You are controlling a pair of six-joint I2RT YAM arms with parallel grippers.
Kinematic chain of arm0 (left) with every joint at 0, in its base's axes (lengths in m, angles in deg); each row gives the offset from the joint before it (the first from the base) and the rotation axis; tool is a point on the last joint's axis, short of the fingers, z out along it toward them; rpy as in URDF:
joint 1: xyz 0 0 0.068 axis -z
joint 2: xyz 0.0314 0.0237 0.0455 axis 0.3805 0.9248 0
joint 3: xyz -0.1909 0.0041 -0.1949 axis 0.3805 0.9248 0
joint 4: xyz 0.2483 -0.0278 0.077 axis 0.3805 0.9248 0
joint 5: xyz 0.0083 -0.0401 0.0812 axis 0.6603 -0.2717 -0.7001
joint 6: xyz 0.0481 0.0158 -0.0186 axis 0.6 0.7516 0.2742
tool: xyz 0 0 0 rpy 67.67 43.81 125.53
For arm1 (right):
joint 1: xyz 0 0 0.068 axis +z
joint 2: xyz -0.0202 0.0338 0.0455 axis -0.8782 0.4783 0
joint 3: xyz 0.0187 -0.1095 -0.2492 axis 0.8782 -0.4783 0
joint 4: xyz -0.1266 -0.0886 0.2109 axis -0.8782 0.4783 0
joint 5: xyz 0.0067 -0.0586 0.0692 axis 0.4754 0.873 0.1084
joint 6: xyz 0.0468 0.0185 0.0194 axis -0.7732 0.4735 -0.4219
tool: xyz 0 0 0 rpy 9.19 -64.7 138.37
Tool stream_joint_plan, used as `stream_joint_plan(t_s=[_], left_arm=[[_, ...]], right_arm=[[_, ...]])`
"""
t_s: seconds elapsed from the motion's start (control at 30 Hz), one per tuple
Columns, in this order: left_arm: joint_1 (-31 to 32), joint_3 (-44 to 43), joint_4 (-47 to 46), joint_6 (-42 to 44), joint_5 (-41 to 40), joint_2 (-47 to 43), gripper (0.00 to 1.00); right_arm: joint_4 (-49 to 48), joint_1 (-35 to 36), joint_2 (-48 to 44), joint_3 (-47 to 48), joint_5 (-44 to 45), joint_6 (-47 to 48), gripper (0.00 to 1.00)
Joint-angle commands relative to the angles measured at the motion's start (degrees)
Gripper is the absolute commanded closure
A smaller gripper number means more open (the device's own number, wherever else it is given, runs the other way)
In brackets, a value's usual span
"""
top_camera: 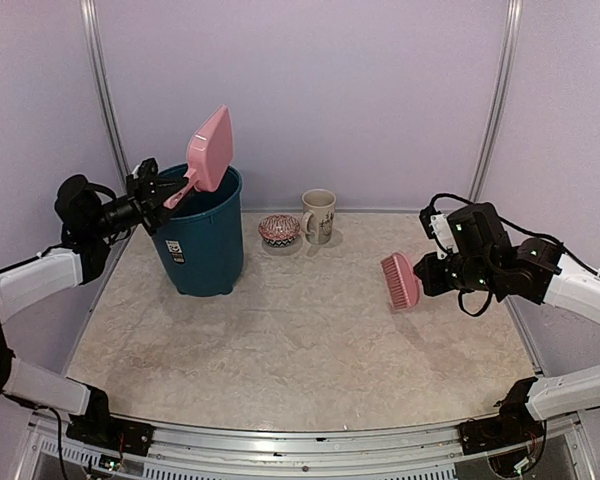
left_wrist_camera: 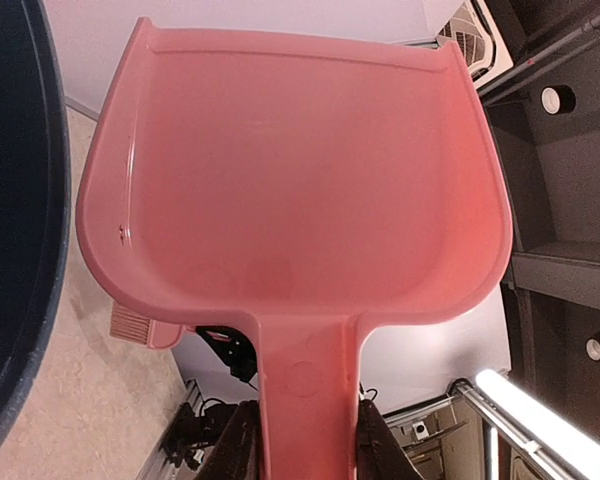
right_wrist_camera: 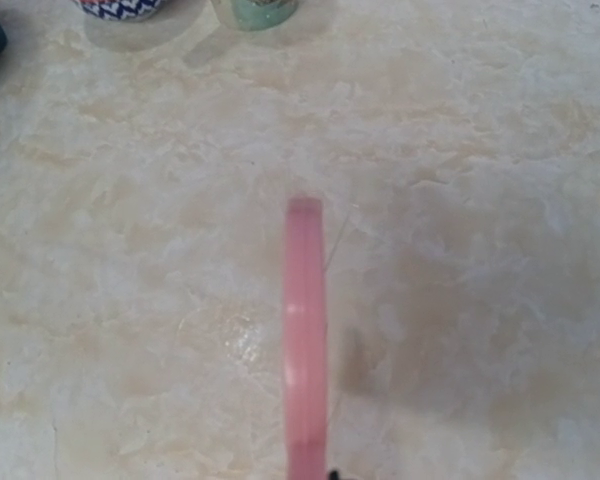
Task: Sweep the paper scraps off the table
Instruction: Dump the paper scraps in the dustpan into the trash bin.
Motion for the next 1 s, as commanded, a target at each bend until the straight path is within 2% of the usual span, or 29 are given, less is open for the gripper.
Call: stream_joint_plan(t_s=[0.0,0.2,0.4,0.5,0.57,0.73,0.97], left_arm=[[-1.37,-1.41,-6.89,-4.42,1.54,-1.85,1.0],[-3.77,-3.91,4.31,3.55,2.25,-4.5,1.0],[-2.29,-11.33,29.1,24.9,0.37,-7.87,1.0],[0.57,-17.35,46.58,39.11,-4.98,-9.78,1.0],[2.3,-20.29,54.54,45.64,-8.59,-10.61,1.0],[7.29,-22.78,62.62,53.51,-13.19,-12.18,1.0],[22.94,-25.44,71.3,62.78,-32.75,-13.19,1.0]], right_arm=[[-1.6,-0.6,-1.61,-0.99,-0.37,-0.23,1.0],[-2.49,-0.66,-3.88,-1.74,0.15,-0.14,1.0],[-6.43,-1.49,-5.25,-3.17,-2.56,0.55,1.0],[-9.26,-2.25,-6.73,-4.84,-3.62,1.14,1.0],[-10.28,-3.08,-6.66,-5.59,-3.95,1.29,1.0],[-12.1,-4.1,-5.77,-6.06,-4.26,2.26,1.0],[-14.98,-4.73,-6.97,-7.28,-2.87,3.09,1.0]])
